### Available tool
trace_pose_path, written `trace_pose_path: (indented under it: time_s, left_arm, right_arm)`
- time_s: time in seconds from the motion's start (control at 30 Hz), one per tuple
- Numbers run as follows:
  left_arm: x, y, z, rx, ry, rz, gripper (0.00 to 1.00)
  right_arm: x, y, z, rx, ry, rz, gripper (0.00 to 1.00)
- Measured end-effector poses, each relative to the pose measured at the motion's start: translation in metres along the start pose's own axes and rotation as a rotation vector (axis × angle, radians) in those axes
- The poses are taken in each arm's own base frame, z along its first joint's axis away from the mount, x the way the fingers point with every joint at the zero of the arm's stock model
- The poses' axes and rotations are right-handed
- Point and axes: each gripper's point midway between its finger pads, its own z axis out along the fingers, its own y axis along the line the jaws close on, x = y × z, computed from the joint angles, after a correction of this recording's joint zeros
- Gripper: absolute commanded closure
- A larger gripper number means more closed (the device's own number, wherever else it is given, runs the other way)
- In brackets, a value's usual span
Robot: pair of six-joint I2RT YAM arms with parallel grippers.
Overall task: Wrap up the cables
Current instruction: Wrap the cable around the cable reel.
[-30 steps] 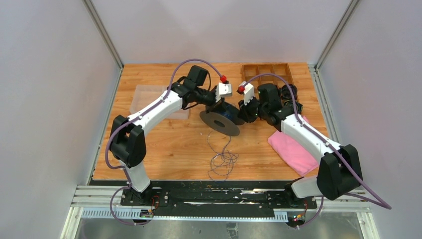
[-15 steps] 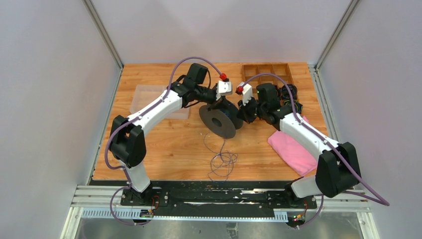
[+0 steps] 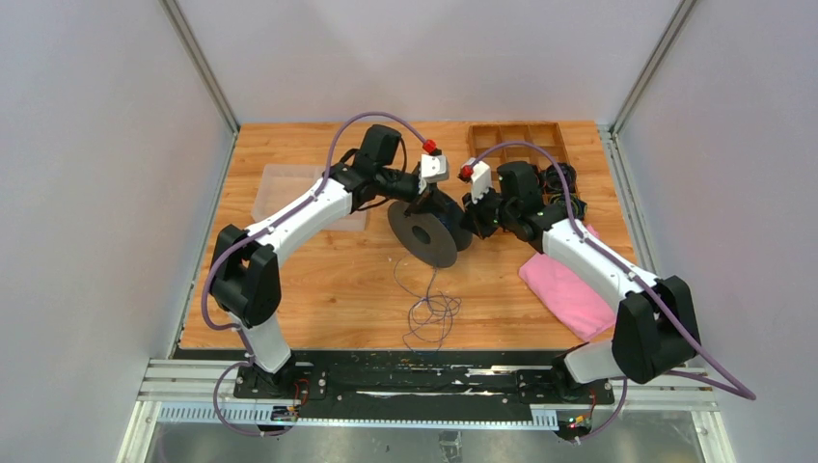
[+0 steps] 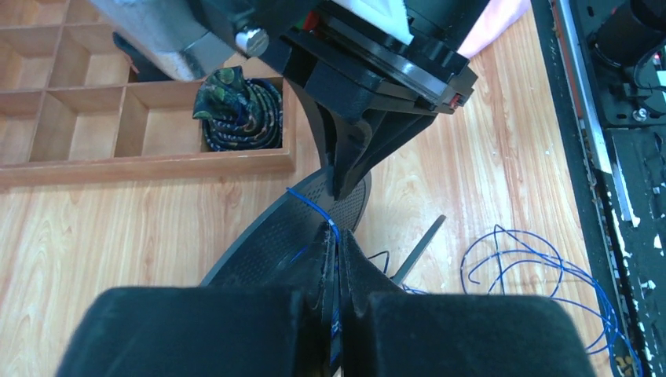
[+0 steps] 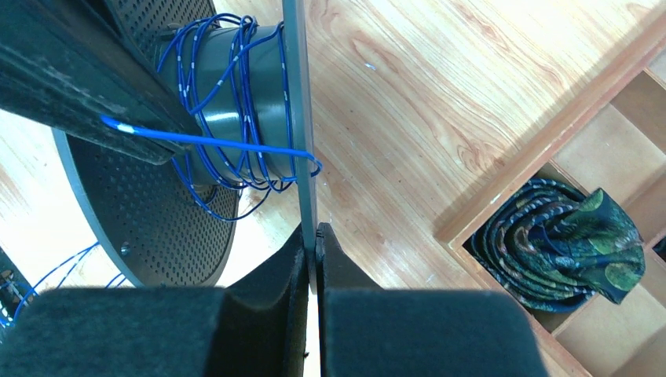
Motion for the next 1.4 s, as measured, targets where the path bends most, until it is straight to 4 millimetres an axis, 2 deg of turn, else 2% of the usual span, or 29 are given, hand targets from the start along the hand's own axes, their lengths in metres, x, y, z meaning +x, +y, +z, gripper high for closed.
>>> trace_pose_path:
  time_s: [0.3,0.6,0.73,0.83,0.97,1.13,1.3,1.4]
  left_arm:
    - [0.001,0.022,-0.002,-0.139,0.019,-0.104,1.0]
    - [0.005,0.038,-0.005,-0.268,0.029,-0.257,1.0]
    - [0.006,0.044,-0.005,-0.301,0.033,-0.311,0.95]
    - [0.006,0.053,-0.002,-0.317,0.043,-0.335,0.89]
    - [0.006,0.06,0.0,-0.33,0.051,-0.346,0.75]
    - [0.001,0.064,-0.003,-0.348,0.049,-0.349,0.49]
    - [0.002,0.069,-0.006,-0.386,0.056,-0.365,0.3]
    - [0.003,0.073,-0.009,-0.422,0.062,-0.386,0.24]
  right_arm:
    - [-0.001,-0.015,-0.007,0.118,0.008,0.066,0.99]
    - [-0.005,-0.021,-0.011,0.227,0.01,0.068,0.99]
    - [-0.008,-0.021,-0.014,0.278,0.004,0.079,0.99]
    - [-0.013,-0.023,-0.019,0.322,-0.013,0.094,0.99]
    - [-0.016,-0.028,-0.024,0.368,-0.031,0.11,0.99]
    - [-0.016,-0.032,-0.024,0.408,-0.044,0.132,0.99]
    - [-0.018,-0.031,-0.023,0.434,-0.055,0.143,0.99]
    - [-0.018,-0.031,-0.023,0.443,-0.06,0.155,0.99]
